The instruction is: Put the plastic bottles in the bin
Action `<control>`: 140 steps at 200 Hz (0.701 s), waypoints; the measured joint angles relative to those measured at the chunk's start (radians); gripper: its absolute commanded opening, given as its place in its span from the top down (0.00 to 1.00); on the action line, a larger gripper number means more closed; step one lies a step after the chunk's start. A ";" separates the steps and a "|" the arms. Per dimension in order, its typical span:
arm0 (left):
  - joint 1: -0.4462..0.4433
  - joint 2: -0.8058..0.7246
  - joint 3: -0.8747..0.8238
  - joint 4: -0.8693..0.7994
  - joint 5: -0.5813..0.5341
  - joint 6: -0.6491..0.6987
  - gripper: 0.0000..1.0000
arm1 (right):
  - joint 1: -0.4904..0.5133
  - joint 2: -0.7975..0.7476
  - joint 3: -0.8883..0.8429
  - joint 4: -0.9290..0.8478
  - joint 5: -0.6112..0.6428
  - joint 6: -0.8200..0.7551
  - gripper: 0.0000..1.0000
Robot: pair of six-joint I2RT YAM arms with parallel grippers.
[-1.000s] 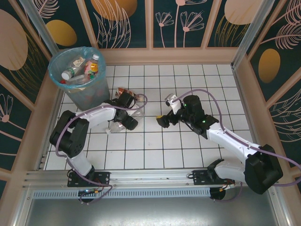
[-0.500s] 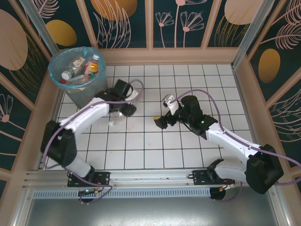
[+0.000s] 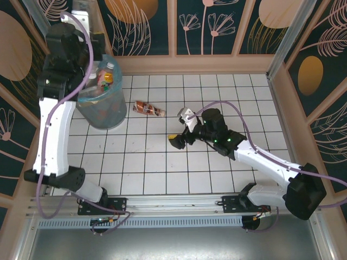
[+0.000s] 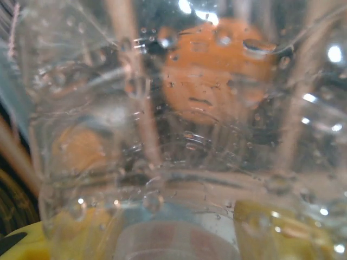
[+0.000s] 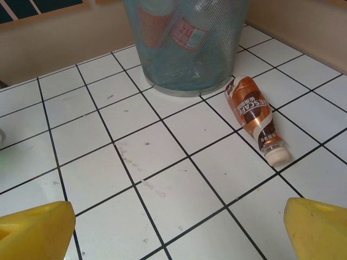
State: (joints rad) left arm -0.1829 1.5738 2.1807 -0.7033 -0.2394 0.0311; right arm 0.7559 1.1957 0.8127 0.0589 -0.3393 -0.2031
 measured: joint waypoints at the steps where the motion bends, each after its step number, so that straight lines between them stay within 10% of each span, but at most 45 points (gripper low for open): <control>1: 0.004 0.003 0.001 0.000 0.000 0.000 0.46 | 0.000 0.000 0.000 0.000 0.000 0.000 0.01; 140: 0.119 0.211 -0.206 -0.056 0.051 0.051 0.36 | 0.013 -0.002 -0.002 -0.005 0.006 0.003 0.01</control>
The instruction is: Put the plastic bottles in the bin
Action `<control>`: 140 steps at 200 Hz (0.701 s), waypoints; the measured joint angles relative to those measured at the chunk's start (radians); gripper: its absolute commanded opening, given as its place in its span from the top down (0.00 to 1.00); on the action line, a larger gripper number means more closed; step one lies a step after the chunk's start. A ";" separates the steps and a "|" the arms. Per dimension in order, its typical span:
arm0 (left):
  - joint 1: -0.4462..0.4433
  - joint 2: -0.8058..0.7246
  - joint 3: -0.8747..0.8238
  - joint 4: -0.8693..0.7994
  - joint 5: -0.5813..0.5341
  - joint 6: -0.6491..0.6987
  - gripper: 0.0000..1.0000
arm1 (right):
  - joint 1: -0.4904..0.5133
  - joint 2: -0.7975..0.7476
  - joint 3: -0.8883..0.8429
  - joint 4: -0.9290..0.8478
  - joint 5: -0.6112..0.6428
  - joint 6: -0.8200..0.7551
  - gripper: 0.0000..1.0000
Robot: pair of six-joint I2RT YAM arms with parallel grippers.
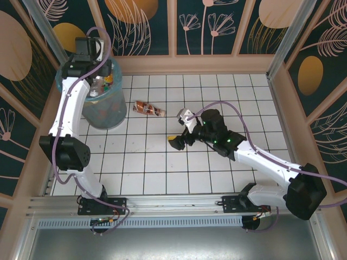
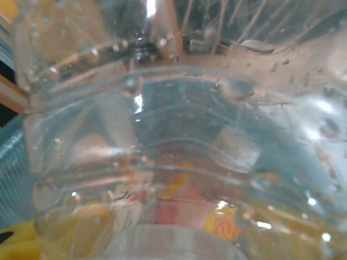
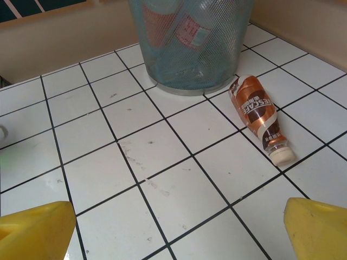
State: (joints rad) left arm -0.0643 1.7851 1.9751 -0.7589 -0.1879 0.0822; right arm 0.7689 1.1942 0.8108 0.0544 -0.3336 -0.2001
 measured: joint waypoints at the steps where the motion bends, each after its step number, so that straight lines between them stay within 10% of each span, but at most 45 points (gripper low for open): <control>1: 0.000 0.000 -0.002 0.000 -0.002 0.001 0.36 | 0.000 0.000 0.000 0.000 0.000 0.000 0.01; 69: 0.000 0.005 -0.023 -0.010 -0.114 0.021 0.07 | 0.008 0.034 0.000 0.000 0.000 0.001 0.01; 140: 0.000 0.058 0.210 -0.058 -0.085 -0.050 0.18 | 0.011 0.045 0.000 0.002 0.000 0.005 0.01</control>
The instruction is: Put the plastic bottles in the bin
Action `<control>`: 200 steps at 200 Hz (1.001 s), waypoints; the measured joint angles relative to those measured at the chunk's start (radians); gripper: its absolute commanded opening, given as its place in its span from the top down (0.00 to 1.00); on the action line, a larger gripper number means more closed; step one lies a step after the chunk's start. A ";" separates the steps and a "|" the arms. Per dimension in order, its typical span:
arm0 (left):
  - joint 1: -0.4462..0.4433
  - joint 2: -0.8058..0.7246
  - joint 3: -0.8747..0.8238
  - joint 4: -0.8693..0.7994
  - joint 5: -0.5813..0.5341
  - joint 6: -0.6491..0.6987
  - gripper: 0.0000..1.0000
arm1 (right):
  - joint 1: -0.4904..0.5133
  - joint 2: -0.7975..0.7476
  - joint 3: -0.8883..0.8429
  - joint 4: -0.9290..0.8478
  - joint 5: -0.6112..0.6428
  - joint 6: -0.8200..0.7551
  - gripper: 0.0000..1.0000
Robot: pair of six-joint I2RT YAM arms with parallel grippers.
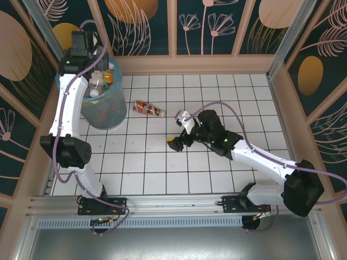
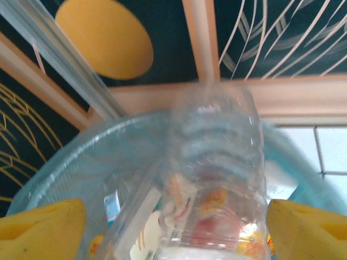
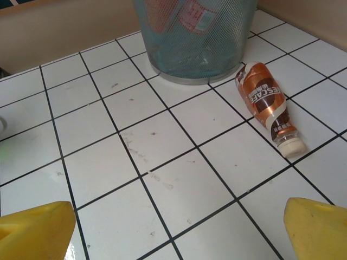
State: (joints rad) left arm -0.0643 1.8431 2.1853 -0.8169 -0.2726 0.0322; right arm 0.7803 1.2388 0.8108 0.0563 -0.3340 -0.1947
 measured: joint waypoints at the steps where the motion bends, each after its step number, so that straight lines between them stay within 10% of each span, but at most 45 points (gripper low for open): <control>1: 0.000 0.001 0.003 0.000 0.002 -0.002 0.18 | 0.000 0.000 0.000 0.000 0.000 0.000 0.01; 67: 0.000 0.107 0.056 -0.024 0.062 -0.066 0.53 | 0.025 0.028 0.000 0.007 -0.001 0.023 0.01; 200: 0.026 -0.122 -0.428 0.359 0.035 -0.095 0.50 | 0.053 0.123 0.040 0.007 -0.001 0.030 0.01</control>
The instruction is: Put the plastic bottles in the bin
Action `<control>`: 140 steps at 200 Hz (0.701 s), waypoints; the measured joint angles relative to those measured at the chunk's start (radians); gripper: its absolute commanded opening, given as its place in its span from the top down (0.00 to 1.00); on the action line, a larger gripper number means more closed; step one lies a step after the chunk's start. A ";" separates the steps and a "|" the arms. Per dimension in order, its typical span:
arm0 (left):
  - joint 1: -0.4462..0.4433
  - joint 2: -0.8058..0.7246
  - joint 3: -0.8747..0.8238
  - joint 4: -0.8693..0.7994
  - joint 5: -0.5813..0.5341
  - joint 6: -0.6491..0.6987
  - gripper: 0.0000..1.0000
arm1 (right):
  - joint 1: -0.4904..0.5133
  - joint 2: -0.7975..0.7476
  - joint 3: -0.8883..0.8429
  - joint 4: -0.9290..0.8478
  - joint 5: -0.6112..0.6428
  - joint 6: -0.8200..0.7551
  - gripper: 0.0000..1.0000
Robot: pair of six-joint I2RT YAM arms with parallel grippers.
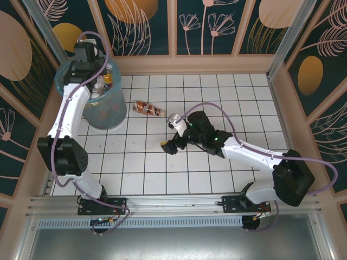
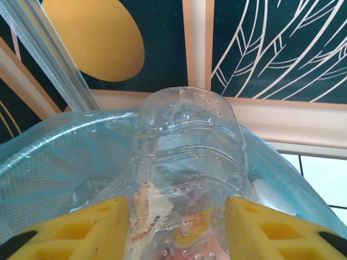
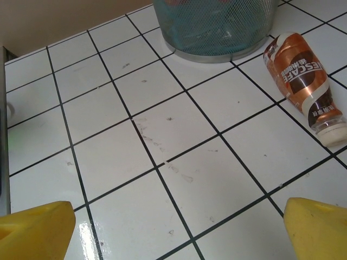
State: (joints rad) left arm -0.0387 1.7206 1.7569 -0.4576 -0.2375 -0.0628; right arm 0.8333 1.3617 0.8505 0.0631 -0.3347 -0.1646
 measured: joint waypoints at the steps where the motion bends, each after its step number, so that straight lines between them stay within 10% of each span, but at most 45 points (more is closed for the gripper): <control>1: 0.000 0.000 -0.001 0.001 0.001 0.000 0.50 | 0.000 0.000 0.000 0.000 0.000 0.000 0.01; 76: 0.020 0.063 0.235 -0.229 0.090 -0.051 0.22 | 0.000 0.064 0.101 -0.003 0.050 0.011 0.01; 140: -0.010 -0.160 0.233 -0.238 0.129 -0.061 0.25 | -0.102 0.233 0.307 -0.065 0.071 0.081 0.01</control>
State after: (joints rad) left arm -0.0490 1.5604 1.9903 -0.6952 -0.1089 -0.1234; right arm 0.7311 1.5951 1.1580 -0.0021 -0.2634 -0.0834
